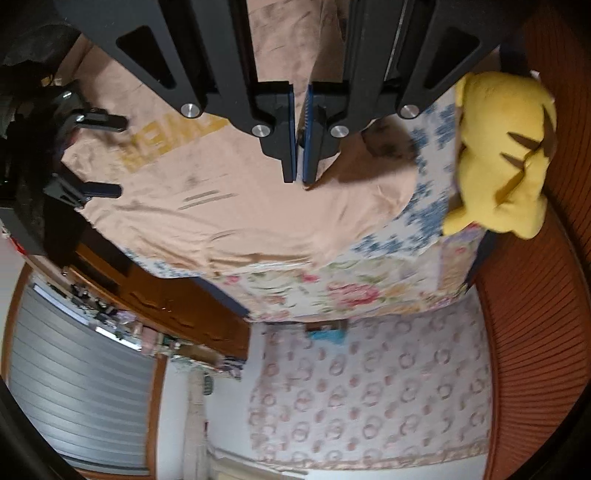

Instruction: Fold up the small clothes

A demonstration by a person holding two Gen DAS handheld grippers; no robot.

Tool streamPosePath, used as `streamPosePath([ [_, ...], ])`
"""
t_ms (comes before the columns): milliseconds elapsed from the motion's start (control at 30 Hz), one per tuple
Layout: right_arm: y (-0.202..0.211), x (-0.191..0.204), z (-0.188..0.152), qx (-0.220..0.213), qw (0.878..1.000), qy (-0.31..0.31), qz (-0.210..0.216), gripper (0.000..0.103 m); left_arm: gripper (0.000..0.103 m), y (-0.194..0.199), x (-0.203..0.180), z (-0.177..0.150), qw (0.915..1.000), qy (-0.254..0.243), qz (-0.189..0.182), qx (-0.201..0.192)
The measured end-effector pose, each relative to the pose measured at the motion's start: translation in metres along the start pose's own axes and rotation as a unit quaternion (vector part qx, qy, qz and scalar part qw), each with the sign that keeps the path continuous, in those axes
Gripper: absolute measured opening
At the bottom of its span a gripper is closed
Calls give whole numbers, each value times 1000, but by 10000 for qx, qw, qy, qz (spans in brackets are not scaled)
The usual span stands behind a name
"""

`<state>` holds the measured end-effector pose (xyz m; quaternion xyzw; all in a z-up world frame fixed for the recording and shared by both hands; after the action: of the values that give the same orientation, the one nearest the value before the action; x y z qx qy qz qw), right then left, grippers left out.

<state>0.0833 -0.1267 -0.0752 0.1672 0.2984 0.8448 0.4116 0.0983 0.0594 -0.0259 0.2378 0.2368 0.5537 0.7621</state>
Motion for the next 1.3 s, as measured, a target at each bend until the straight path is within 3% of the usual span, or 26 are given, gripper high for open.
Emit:
streamPosePath([
  [200,4,-11,-3,-28,9999,-121,-61,103,12,3,-13,0,9999,-22,89,-98],
  [433,3,-9,4,-99,9999,-62,-13,101,30,27,9,-12,9978,174,493,-399],
  [533,-3,-4,13,-79,9998,91,129,96,45,35,20,-21,9971,304,479,-511],
  [600,-9,2,20,-61,9995,210,225,88,55,39,27,-26,9964,406,466,-575],
  [833,-37,37,49,82,9947,697,747,59,57,50,49,-48,9932,647,687,-681],
  [967,-63,63,58,269,9889,924,1133,35,58,55,59,-64,9915,748,707,-791],
  [1167,-102,101,68,556,9772,1086,1737,32,58,49,69,-84,9906,798,904,-638],
  [1300,-121,123,68,735,9699,1392,1860,32,58,47,71,-92,9903,829,972,-554],
])
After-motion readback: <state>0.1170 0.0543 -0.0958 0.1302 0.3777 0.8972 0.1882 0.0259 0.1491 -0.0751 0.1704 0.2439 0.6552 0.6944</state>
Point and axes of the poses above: each gripper's, at about its wrist camera, not at the fingertips, and y roughly against the way its jaws point, x to its left, z to its top, the point moved 4 cm from there along -y, roughly the way its jaws point
